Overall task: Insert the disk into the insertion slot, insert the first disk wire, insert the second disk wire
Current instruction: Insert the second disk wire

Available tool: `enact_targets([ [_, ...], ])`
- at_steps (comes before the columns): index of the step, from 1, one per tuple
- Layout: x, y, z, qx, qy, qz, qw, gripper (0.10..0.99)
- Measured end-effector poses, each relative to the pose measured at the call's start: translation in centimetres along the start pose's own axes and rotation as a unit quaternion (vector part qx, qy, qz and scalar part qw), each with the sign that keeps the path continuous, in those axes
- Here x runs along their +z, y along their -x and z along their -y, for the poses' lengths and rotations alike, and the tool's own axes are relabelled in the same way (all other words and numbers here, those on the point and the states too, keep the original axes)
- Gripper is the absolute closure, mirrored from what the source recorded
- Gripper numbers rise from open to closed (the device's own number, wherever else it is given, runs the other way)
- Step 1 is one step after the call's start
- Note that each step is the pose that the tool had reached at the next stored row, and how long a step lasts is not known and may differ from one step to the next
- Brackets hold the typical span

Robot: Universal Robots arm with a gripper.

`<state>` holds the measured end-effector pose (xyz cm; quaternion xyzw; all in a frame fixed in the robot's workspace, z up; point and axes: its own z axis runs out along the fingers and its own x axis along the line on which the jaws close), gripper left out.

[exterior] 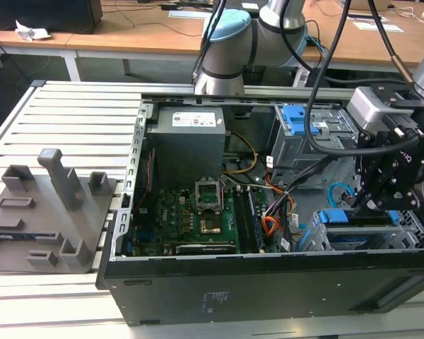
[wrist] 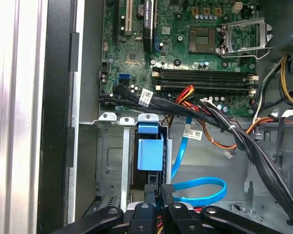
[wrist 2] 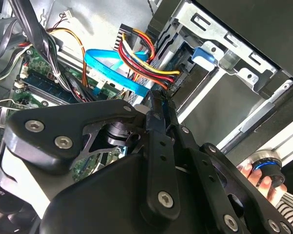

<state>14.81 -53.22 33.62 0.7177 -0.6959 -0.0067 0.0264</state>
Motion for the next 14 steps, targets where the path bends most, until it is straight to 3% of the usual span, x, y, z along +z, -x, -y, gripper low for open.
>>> enact_targets([
  [5, 0.10, 0.01, 0.00, 0.000, 0.0000, 0.0009, 1.0000, 0.925],
  [7, 0.06, 0.00, 0.00, 0.000, 0.0000, 0.0005, 1.0000, 0.851],
  [9, -1.09, 0.03, -0.06, 0.000, 0.0000, 0.0004, 1.0000, 0.851],
  [13, -2.35, 0.20, -0.11, 0.000, 0.0000, 0.0003, 1.0000, 0.867],
  [14, -2.83, 0.19, -0.13, 0.000, 0.0000, 0.0004, 1.0000, 0.980],
])
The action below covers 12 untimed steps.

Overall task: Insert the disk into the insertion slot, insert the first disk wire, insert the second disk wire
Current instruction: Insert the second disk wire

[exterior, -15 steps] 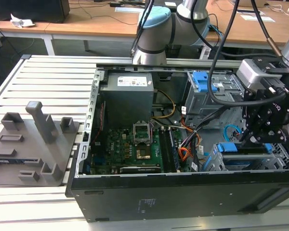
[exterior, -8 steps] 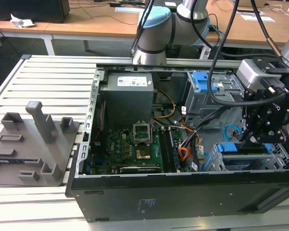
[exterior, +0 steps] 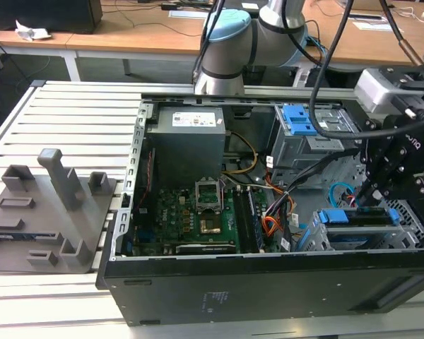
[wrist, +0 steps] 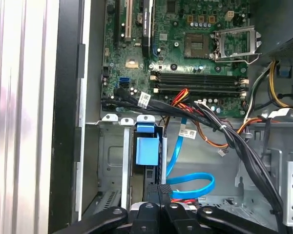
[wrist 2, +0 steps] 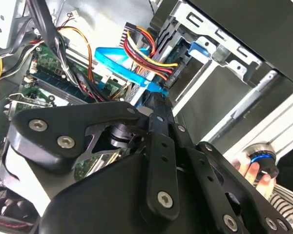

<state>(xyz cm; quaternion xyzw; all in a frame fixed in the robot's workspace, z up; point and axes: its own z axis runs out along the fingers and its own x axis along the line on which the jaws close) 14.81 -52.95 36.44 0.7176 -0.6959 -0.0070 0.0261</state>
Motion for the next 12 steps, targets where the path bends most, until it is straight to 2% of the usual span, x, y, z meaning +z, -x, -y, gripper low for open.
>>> enact_targets([
  [1, -0.42, -0.01, -0.02, 0.000, 0.0000, 0.0000, 1.0000, 0.980],
  [2, -0.52, -0.01, -0.02, 0.000, 0.0000, 0.0000, 1.0000, 0.980],
  [5, -0.51, -0.05, -0.49, 0.000, -0.0004, 0.0003, 1.0000, 0.980],
  [9, -0.44, -0.07, -1.74, 0.000, -0.0014, 0.0008, 1.0000, 0.980],
  [12, -0.44, -0.07, -1.88, 0.000, -0.0015, 0.0007, 1.0000, 0.980],
])
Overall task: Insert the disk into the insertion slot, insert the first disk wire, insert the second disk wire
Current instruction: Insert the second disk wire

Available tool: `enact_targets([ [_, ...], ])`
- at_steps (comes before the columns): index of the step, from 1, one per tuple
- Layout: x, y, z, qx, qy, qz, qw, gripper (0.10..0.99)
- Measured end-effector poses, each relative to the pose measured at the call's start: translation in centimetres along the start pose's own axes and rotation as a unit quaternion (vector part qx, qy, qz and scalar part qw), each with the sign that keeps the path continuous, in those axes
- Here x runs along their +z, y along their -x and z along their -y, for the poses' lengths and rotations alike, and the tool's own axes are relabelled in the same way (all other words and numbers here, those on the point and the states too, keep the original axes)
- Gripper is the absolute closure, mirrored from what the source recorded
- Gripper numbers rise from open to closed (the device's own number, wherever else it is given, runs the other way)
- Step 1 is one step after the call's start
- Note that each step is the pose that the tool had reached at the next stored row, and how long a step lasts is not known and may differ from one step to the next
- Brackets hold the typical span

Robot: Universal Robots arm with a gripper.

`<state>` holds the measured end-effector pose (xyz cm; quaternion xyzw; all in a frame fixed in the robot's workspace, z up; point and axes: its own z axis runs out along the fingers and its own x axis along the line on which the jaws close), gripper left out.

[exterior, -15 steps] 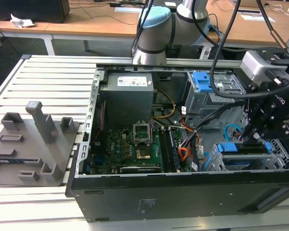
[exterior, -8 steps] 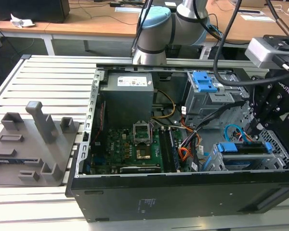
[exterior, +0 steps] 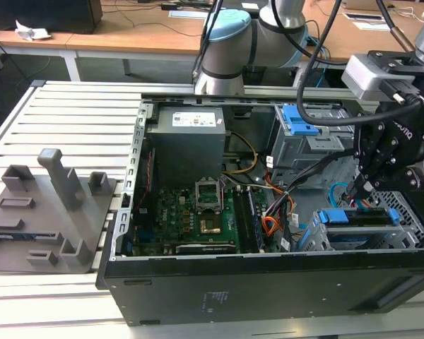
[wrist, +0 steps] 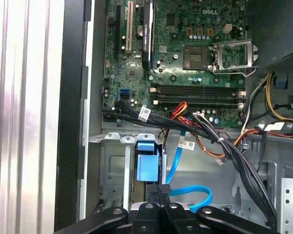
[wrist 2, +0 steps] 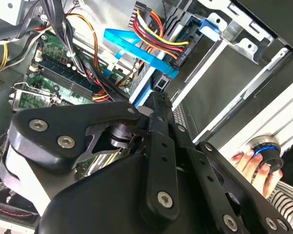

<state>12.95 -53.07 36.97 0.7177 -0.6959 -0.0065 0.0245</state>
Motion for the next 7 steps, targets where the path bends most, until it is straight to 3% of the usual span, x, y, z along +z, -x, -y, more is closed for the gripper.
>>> enact_targets([
  [7, 0.00, 0.00, -0.02, 0.000, 0.0000, 0.0000, 1.0000, 0.980],
])
